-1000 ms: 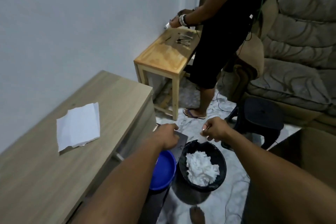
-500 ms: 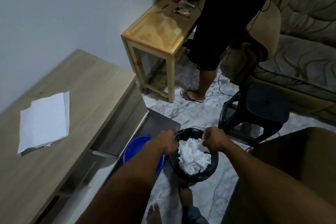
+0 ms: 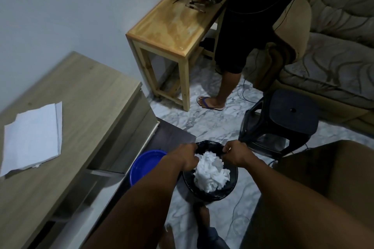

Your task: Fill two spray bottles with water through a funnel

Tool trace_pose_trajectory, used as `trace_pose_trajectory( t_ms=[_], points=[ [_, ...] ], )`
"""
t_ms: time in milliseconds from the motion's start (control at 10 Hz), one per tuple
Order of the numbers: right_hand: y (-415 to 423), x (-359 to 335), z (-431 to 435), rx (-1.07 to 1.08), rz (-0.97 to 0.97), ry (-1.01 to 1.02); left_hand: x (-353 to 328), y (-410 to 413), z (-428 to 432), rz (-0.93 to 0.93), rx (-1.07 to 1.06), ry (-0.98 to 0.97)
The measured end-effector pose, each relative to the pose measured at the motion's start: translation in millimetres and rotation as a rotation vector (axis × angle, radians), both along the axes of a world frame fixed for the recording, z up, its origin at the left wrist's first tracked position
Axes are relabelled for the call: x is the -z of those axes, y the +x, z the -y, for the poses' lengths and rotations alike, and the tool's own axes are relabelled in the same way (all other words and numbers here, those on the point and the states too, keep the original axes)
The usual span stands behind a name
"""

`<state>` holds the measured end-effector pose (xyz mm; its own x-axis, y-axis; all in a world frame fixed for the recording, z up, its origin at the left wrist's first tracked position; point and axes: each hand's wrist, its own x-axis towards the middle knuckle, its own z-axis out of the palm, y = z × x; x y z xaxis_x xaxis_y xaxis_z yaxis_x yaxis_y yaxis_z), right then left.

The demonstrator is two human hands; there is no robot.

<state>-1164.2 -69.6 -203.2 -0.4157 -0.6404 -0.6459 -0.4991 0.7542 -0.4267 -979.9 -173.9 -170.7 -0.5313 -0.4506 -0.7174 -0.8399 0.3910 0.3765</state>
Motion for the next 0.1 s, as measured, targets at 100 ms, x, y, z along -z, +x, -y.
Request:
trace_pose_trajectory(
  t_ms=[100],
  points=[
    [-0.5, -2.7, 6.1, 0.036, 0.048, -0.026, -3.2, -0.2, 0.5, 0.006, -0.022, 0.012]
  ],
)
